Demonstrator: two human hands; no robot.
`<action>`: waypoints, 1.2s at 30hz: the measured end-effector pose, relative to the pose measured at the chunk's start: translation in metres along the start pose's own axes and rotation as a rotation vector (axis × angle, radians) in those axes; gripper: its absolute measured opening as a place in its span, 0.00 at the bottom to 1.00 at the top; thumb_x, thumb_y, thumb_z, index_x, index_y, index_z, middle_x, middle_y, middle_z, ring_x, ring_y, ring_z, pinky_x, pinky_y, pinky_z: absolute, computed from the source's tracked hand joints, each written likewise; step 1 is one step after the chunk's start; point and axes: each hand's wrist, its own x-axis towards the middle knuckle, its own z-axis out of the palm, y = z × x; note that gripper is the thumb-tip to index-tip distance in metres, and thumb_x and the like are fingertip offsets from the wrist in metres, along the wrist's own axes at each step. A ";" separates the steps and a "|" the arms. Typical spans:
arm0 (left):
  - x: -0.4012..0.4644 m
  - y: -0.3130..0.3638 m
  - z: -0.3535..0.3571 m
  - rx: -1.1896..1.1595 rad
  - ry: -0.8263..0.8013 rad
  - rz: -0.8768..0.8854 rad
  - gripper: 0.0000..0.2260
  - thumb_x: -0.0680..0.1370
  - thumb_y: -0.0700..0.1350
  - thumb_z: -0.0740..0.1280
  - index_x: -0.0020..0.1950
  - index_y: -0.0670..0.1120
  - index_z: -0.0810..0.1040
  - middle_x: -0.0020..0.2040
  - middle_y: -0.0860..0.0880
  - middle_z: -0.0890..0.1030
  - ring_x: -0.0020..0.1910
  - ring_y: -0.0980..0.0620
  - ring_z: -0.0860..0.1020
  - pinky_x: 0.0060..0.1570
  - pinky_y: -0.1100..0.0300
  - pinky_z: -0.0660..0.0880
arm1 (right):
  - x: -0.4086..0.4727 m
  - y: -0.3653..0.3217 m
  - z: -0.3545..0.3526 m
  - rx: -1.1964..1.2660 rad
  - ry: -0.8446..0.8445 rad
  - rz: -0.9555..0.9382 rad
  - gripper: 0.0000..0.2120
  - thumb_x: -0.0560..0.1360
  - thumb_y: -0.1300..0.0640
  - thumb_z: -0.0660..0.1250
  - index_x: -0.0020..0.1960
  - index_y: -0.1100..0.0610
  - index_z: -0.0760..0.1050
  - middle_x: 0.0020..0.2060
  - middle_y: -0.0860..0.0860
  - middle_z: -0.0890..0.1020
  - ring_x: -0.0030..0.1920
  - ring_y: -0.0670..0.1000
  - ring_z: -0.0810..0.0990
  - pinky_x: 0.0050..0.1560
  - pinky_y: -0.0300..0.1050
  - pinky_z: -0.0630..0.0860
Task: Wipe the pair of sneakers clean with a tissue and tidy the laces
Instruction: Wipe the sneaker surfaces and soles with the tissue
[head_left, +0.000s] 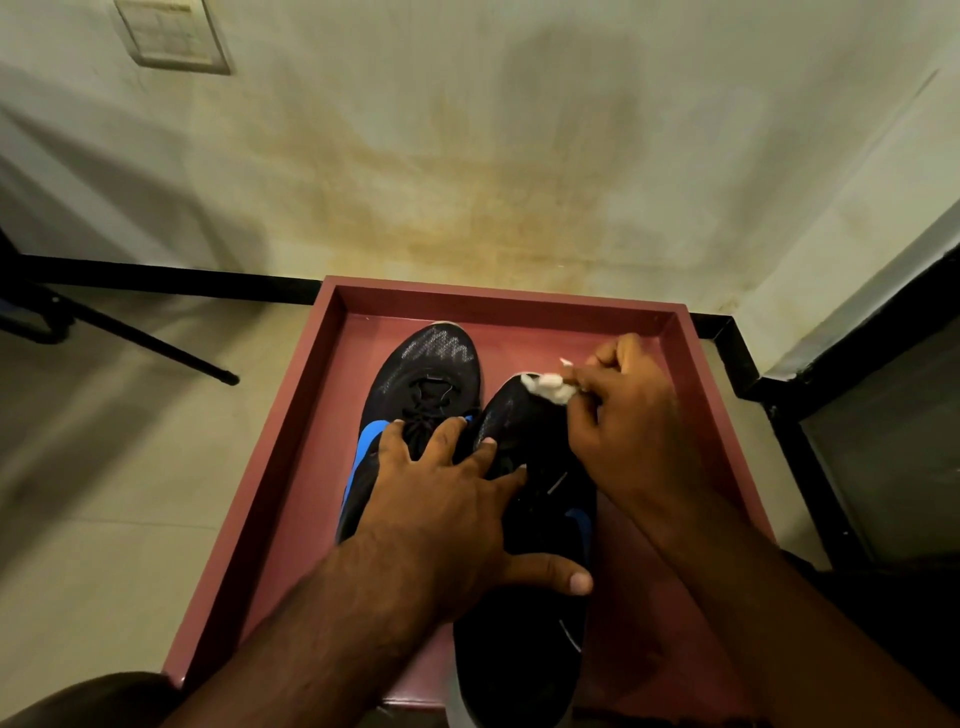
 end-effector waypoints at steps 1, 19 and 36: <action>0.000 0.000 0.000 -0.003 0.002 0.000 0.52 0.62 0.85 0.42 0.82 0.63 0.48 0.85 0.52 0.48 0.83 0.44 0.37 0.72 0.26 0.39 | 0.003 -0.002 0.005 -0.002 0.033 -0.047 0.12 0.78 0.65 0.68 0.59 0.59 0.84 0.49 0.49 0.71 0.46 0.45 0.72 0.42 0.25 0.67; -0.001 0.001 0.000 0.000 0.032 -0.007 0.53 0.60 0.85 0.39 0.82 0.65 0.46 0.85 0.55 0.47 0.83 0.46 0.37 0.74 0.28 0.41 | -0.009 -0.007 -0.003 -0.295 -0.332 -0.110 0.13 0.81 0.61 0.63 0.64 0.55 0.78 0.56 0.51 0.70 0.58 0.51 0.69 0.49 0.42 0.66; -0.003 0.001 0.000 -0.014 0.024 -0.001 0.51 0.62 0.85 0.42 0.82 0.63 0.50 0.84 0.56 0.51 0.83 0.45 0.38 0.73 0.27 0.41 | -0.001 0.000 0.002 0.125 -0.442 -0.164 0.12 0.74 0.64 0.70 0.53 0.52 0.88 0.44 0.48 0.81 0.44 0.46 0.79 0.42 0.41 0.77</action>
